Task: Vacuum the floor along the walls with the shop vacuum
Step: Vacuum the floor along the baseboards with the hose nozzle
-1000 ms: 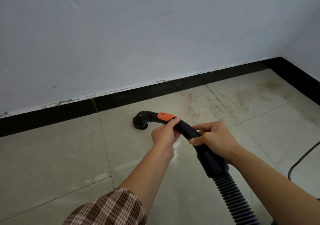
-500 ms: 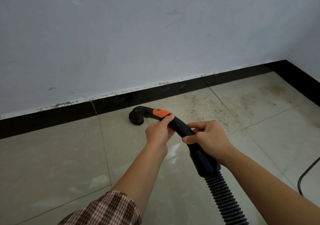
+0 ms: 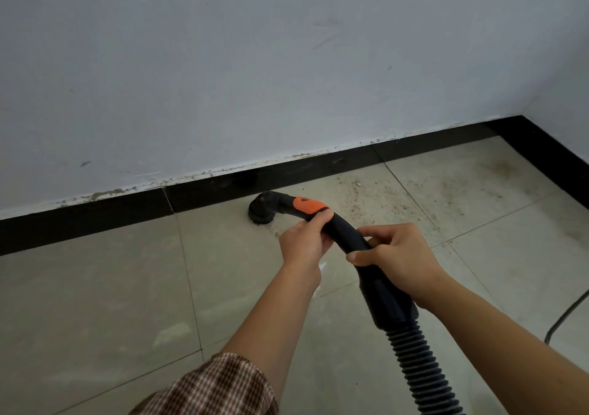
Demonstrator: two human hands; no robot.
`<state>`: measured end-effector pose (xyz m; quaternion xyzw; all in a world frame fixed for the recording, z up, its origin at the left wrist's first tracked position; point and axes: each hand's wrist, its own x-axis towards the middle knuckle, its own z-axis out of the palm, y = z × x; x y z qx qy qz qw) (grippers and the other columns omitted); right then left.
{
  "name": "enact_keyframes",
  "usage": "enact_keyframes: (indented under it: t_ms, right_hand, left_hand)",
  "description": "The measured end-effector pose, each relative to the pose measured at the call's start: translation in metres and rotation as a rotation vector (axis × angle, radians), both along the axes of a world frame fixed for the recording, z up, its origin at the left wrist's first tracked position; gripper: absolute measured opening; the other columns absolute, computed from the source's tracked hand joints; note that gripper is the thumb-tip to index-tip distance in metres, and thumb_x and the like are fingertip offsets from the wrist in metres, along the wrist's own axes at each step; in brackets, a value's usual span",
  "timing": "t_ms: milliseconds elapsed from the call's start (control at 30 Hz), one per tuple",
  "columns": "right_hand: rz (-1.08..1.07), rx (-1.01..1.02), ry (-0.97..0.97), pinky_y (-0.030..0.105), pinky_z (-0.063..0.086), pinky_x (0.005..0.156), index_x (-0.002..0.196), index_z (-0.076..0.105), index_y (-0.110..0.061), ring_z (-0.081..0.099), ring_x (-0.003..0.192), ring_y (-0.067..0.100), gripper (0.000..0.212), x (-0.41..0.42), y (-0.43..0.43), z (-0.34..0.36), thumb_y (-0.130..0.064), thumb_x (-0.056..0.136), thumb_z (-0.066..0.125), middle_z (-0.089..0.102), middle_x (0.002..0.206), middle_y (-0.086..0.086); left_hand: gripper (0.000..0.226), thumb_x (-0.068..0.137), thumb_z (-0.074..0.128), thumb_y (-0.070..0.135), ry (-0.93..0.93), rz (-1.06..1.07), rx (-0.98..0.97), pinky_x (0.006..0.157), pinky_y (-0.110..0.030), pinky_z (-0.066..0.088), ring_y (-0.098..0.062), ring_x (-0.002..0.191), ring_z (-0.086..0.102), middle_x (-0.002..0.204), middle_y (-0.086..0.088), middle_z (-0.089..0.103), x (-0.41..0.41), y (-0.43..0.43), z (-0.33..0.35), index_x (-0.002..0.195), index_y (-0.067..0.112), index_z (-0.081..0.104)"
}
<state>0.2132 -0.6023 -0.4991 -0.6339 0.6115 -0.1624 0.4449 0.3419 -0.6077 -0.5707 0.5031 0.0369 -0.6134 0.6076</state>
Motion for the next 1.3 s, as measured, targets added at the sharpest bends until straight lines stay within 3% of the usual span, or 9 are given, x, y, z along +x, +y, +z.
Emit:
enact_keyframes:
  t_ms: [267, 367, 633, 1000, 1167, 1300]
  right_hand:
    - [0.002, 0.039, -0.027, 0.019, 0.053, 0.046, 0.084, 0.073, -0.032, 0.071, 0.057, 0.024, 0.031, -0.021, 0.008, 0.006, -0.004, 0.073, 0.078, 0.074, 0.070, 0.007]
    - [-0.012, 0.049, -0.043, 0.022, 0.053, 0.046, 0.080, 0.074, -0.033, 0.071, 0.056, 0.027, 0.033, -0.028, 0.012, 0.009, -0.002, 0.072, 0.078, 0.074, 0.071, 0.010]
    - [-0.028, 0.069, -0.026, 0.027, 0.056, 0.050, 0.090, 0.075, -0.028, 0.071, 0.058, 0.028, 0.031, -0.052, 0.020, 0.015, -0.003, 0.072, 0.078, 0.074, 0.071, 0.010]
    - [-0.116, 0.109, 0.023, 0.036, 0.059, 0.063, 0.115, 0.072, -0.016, 0.072, 0.060, 0.029, 0.046, -0.087, 0.034, 0.013, -0.003, 0.071, 0.079, 0.075, 0.073, 0.009]
    - [-0.133, 0.101, 0.032, 0.042, 0.062, 0.067, 0.110, 0.074, -0.017, 0.072, 0.060, 0.031, 0.041, -0.101, 0.039, 0.017, -0.003, 0.072, 0.079, 0.075, 0.073, 0.010]
    - [-0.153, 0.090, 0.041, 0.040, 0.061, 0.064, 0.110, 0.074, -0.016, 0.071, 0.059, 0.031, 0.041, -0.113, 0.043, 0.018, -0.001, 0.072, 0.078, 0.074, 0.071, 0.010]
  left_hand:
    - [0.014, 0.078, 0.080, 0.010, 0.012, -0.010, 0.018, 0.064, -0.022, 0.059, -0.017, 0.078, 0.074, 0.087, -0.011, 0.076, -0.019, 0.010, 0.004, 0.087, 0.005, 0.071]
    - [0.013, 0.078, 0.080, 0.009, 0.029, -0.010, 0.022, 0.064, -0.022, 0.059, -0.017, 0.076, 0.074, 0.085, -0.010, 0.076, -0.027, 0.014, 0.006, 0.086, 0.005, 0.070]
    - [0.016, 0.077, 0.081, 0.011, 0.034, -0.041, 0.034, 0.061, -0.021, 0.058, -0.015, 0.072, 0.074, 0.084, -0.009, 0.076, -0.050, 0.020, 0.008, 0.088, 0.006, 0.070]
    - [0.015, 0.077, 0.080, 0.009, 0.043, -0.122, 0.004, 0.073, -0.026, 0.059, -0.015, 0.071, 0.074, 0.080, -0.009, 0.076, -0.084, 0.030, 0.007, 0.087, 0.004, 0.070]
    - [0.016, 0.077, 0.080, 0.010, 0.054, -0.157, -0.003, 0.071, -0.024, 0.059, -0.015, 0.071, 0.074, 0.082, -0.009, 0.076, -0.098, 0.031, 0.008, 0.088, 0.004, 0.070]
    - [0.017, 0.078, 0.080, 0.010, 0.056, -0.185, -0.006, 0.068, -0.022, 0.059, -0.014, 0.072, 0.074, 0.085, -0.010, 0.076, -0.111, 0.032, 0.008, 0.090, 0.004, 0.070]
